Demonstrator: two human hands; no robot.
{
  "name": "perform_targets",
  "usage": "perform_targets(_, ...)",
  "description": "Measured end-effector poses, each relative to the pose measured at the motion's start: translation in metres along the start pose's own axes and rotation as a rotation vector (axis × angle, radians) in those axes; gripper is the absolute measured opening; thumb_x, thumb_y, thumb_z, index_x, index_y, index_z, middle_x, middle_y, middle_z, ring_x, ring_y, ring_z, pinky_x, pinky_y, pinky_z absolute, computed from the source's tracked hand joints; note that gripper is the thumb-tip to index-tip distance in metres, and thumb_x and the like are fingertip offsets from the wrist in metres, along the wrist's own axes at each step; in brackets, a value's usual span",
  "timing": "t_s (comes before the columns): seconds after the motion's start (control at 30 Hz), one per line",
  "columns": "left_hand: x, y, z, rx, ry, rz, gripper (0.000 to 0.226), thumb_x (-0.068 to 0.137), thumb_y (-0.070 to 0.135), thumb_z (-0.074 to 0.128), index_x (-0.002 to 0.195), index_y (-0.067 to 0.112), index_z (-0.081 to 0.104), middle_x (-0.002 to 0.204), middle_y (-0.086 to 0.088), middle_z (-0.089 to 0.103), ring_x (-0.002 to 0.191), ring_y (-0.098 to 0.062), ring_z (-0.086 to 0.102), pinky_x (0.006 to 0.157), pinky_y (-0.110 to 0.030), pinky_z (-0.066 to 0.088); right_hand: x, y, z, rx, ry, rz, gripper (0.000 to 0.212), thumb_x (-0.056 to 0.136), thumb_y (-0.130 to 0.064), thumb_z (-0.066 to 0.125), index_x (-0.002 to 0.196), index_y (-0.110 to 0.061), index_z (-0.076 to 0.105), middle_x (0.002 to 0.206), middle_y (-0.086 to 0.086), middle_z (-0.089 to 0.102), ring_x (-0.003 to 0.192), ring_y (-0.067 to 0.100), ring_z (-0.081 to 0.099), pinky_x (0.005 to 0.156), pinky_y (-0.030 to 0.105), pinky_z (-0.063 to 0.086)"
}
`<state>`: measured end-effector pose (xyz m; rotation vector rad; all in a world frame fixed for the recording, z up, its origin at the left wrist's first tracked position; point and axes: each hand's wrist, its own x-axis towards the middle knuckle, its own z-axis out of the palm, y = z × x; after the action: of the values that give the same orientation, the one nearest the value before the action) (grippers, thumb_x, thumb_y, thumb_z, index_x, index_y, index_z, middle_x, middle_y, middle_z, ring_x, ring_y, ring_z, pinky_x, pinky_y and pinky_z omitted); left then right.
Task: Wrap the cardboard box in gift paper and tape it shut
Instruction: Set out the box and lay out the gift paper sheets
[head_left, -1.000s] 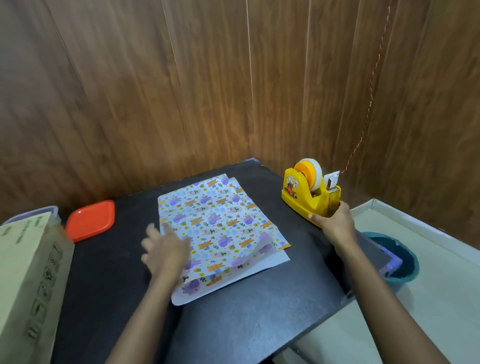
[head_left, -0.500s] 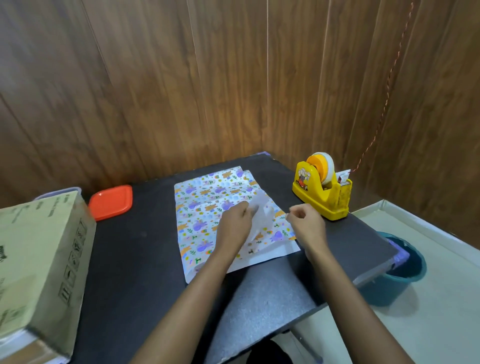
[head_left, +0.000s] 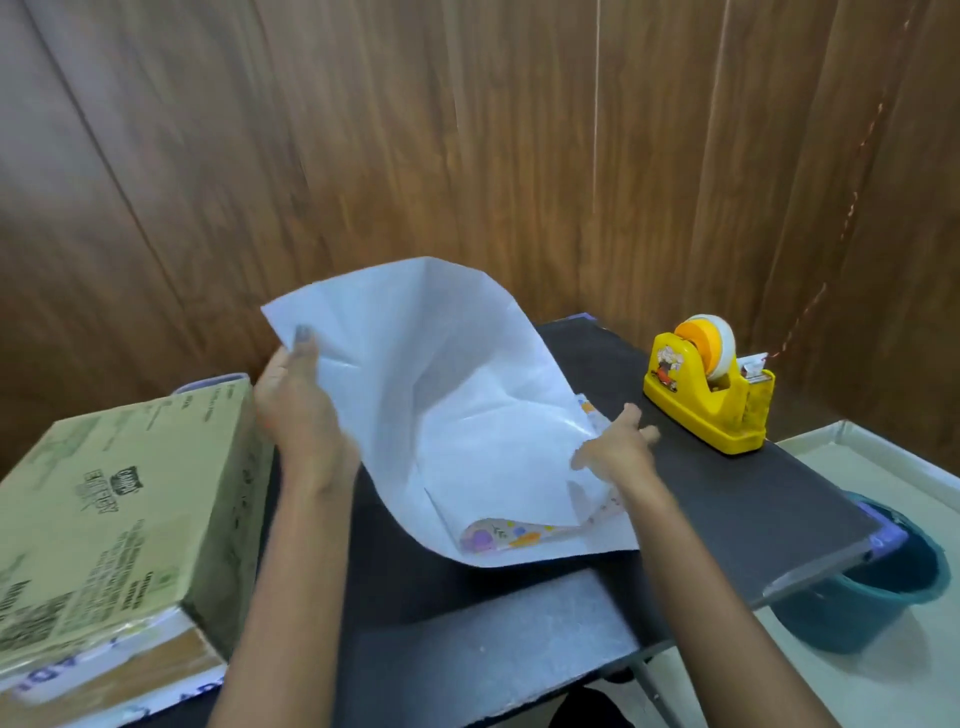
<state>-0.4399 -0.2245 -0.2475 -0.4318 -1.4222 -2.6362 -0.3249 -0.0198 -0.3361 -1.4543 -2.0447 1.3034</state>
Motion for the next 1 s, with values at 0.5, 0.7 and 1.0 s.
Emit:
perform_targets(0.5, 0.024, 0.019, -0.096, -0.051, 0.292, -0.007, 0.011, 0.091, 0.021, 0.06, 0.094, 0.013, 0.068, 0.104, -0.003, 0.07, 0.105, -0.025, 0.064, 0.097, -0.046, 0.048, -0.027, -0.085, -0.008, 0.023, -0.413, -0.173, 0.037, 0.091, -0.027, 0.061, 0.109, 0.002, 0.045, 0.077, 0.027, 0.062, 0.059, 0.029, 0.062, 0.057, 0.033, 0.054)
perform_targets(0.7, 0.014, 0.022, -0.085, -0.092, 0.327, 0.007, 0.014, 0.092, 0.016, 0.059, 0.079, 0.015, 0.065, 0.07, 0.01, 0.07, 0.083, -0.018, 0.065, 0.093, -0.044, 0.051, -0.061, -0.038, 0.079, 0.085, -0.71, -0.045, 0.055, 0.081, -0.026, 0.074, 0.12, -0.007, 0.041, 0.082, 0.021, 0.056, 0.055, 0.026, 0.058, 0.047, 0.03, 0.055)
perform_targets(1.0, 0.019, 0.025, -0.109, -0.172, 0.409, 0.02, 0.011, 0.091, 0.019, 0.06, 0.083, 0.017, 0.067, 0.087, 0.002, 0.071, 0.102, -0.027, 0.065, 0.093, -0.047, 0.05, -0.022, -0.066, 0.06, 0.585, -0.071, -0.223, 0.039, 0.069, -0.021, 0.07, 0.102, -0.01, 0.053, 0.09, 0.012, 0.058, 0.073, 0.024, 0.059, 0.055, 0.027, 0.044)
